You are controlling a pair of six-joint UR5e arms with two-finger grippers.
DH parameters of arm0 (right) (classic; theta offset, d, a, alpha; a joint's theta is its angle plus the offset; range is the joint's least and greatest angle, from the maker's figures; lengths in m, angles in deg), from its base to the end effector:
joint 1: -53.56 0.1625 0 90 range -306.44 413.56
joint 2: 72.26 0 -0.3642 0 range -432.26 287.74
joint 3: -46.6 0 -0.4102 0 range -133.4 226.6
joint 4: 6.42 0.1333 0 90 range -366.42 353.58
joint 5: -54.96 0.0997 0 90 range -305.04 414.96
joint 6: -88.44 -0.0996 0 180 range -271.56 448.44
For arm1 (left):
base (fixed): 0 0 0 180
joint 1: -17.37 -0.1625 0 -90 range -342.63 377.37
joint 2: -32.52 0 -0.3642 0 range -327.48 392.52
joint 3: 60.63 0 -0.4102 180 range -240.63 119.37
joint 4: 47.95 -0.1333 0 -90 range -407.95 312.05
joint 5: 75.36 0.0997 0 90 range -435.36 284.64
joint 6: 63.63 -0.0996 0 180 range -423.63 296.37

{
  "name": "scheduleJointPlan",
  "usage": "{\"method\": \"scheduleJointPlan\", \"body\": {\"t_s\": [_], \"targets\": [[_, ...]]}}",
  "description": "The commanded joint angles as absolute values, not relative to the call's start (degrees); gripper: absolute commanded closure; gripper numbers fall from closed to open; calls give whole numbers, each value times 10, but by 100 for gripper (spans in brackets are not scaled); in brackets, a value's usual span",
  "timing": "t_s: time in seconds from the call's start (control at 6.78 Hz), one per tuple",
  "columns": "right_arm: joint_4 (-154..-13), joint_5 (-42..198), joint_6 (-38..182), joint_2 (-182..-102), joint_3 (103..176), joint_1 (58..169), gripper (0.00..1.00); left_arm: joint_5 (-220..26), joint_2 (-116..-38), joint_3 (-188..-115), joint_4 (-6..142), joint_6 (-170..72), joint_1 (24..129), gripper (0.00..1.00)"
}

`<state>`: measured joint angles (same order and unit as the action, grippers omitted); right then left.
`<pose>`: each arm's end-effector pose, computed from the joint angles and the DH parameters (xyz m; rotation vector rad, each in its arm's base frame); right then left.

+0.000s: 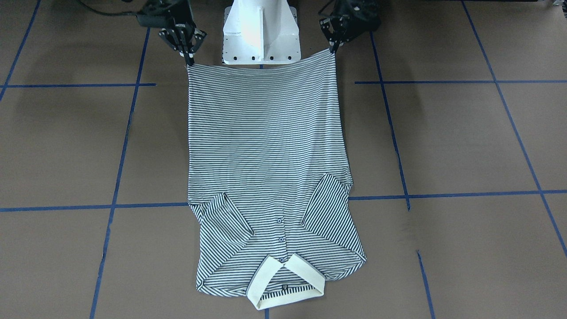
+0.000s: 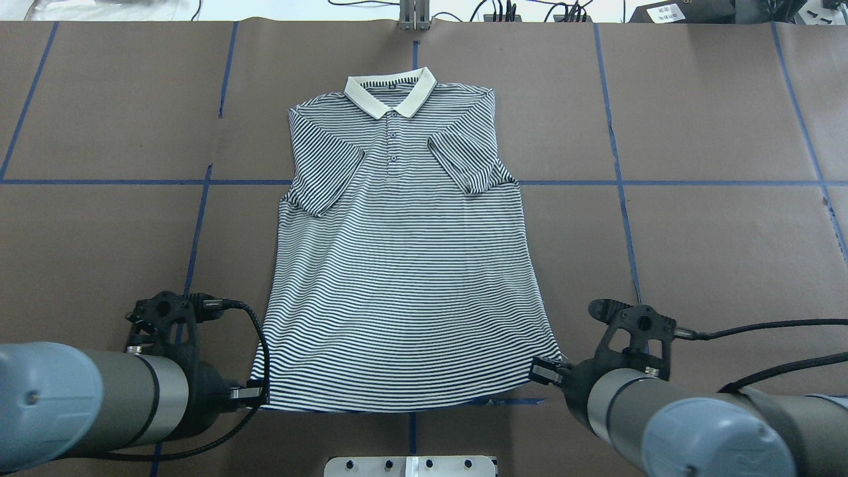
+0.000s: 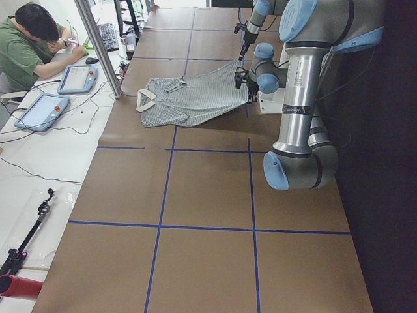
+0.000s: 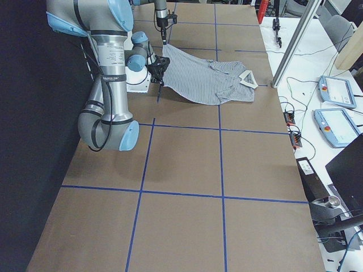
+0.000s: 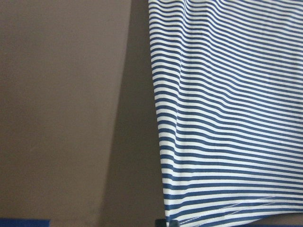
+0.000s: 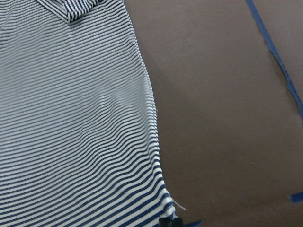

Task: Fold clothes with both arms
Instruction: 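Lift the hem with both grippers and carry it toward the collar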

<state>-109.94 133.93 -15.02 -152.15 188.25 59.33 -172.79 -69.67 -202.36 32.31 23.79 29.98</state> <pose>-0.3800 -0.1915 0.1504 0.1251 -0.8553 0.3957 0.3598 -0.2039 0.1270 0.0060 0.9521 -0.1003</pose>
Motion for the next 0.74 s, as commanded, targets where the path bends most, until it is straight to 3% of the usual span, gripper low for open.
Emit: {"method": "scheduleJointPlan", "body": {"t_s": [0.0,0.15,0.59], "targets": [[-1235,1400,-150,-1477,1981,619,100,-1755,-809,-2094,142,237,312,100],[-1261,1411,-125,-1422,1955,642,100,-1753,-819,-2076,144,216,313,100],[-1254,1477,4,-1316,1820,805,100,-1770,-871,-1928,157,20,498,100]]}}
